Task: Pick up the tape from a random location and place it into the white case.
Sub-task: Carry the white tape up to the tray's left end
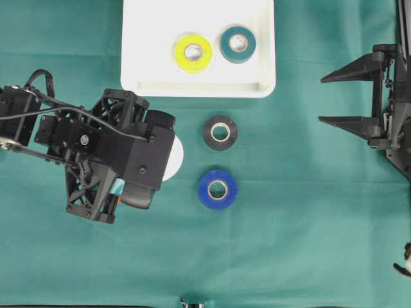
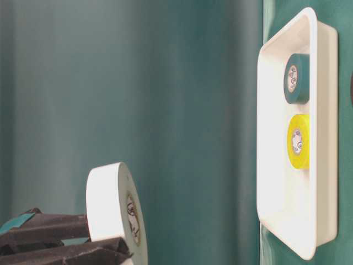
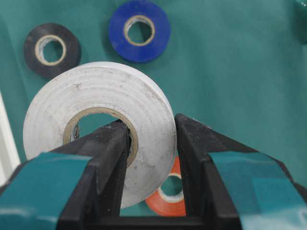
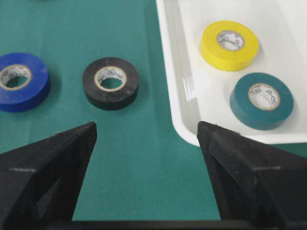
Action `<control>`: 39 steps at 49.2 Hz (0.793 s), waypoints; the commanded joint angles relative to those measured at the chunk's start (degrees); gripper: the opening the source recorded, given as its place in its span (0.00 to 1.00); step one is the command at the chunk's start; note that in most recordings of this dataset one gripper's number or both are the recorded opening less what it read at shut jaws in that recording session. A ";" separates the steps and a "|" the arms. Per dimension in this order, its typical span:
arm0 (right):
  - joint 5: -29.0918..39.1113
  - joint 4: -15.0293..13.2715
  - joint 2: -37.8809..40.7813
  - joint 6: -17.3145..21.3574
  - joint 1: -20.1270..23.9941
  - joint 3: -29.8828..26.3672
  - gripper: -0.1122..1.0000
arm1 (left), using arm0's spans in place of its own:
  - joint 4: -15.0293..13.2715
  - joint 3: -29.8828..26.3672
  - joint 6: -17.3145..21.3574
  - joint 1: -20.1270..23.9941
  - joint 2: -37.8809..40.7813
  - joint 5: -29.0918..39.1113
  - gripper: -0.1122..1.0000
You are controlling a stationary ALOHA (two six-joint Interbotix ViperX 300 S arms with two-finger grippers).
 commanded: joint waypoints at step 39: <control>-0.18 -0.26 0.44 -0.18 -0.09 -1.05 0.86 | 0.35 -1.58 2.02 18.81 -1.58 -0.79 0.33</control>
